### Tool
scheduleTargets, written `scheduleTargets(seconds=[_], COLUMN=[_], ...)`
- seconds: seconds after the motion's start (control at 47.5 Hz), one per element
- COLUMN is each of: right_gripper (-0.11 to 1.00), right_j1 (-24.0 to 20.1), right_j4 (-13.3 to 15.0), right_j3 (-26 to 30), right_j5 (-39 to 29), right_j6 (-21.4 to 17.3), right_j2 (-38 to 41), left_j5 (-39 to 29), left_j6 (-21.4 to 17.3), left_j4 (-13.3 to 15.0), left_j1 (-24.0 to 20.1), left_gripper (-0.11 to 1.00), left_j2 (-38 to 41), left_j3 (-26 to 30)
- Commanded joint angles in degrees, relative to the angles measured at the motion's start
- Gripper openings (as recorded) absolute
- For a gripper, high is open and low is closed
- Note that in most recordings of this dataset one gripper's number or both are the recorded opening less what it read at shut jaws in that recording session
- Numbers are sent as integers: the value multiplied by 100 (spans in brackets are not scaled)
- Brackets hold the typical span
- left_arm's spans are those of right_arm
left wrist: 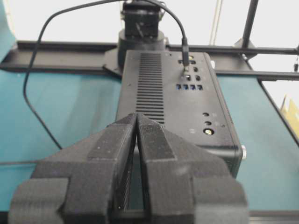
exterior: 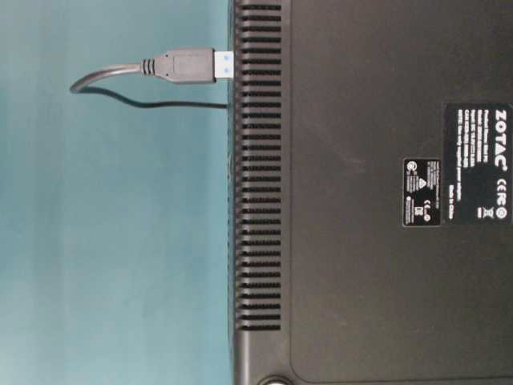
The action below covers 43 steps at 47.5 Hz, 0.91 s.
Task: Insert the USB into the PC box with both arms.
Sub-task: 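Move the right gripper over the black USB cable plug on the box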
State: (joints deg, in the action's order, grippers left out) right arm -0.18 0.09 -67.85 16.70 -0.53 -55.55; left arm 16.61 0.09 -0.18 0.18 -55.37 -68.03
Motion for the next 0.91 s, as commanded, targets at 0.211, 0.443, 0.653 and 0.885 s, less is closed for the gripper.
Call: scheduleTargets(seconds=[0.211,0.443,0.653,0.885], right_gripper=[0,0,0,2], right_j1=[-9,-229,-615,-677], right_j4=[-237,-325,-308,-334], right_j3=[510,1213,1960,2813], right_j5=[-457,-2531,-3542,-4315], right_j6=[-378,-1310,-1450,-1503], right_j2=[132,703,1345,1969], left_j5=[-949,-1775,-2637,-2892], left_j6=[510,141,0,-44], left_j4=[-62,-88,-88,-79], left_j1=[114,167,211,220], left_gripper=[0,0,0,0], left_j2=[-193,-132,105,211], left_j3=[668,1116,1283,1477])
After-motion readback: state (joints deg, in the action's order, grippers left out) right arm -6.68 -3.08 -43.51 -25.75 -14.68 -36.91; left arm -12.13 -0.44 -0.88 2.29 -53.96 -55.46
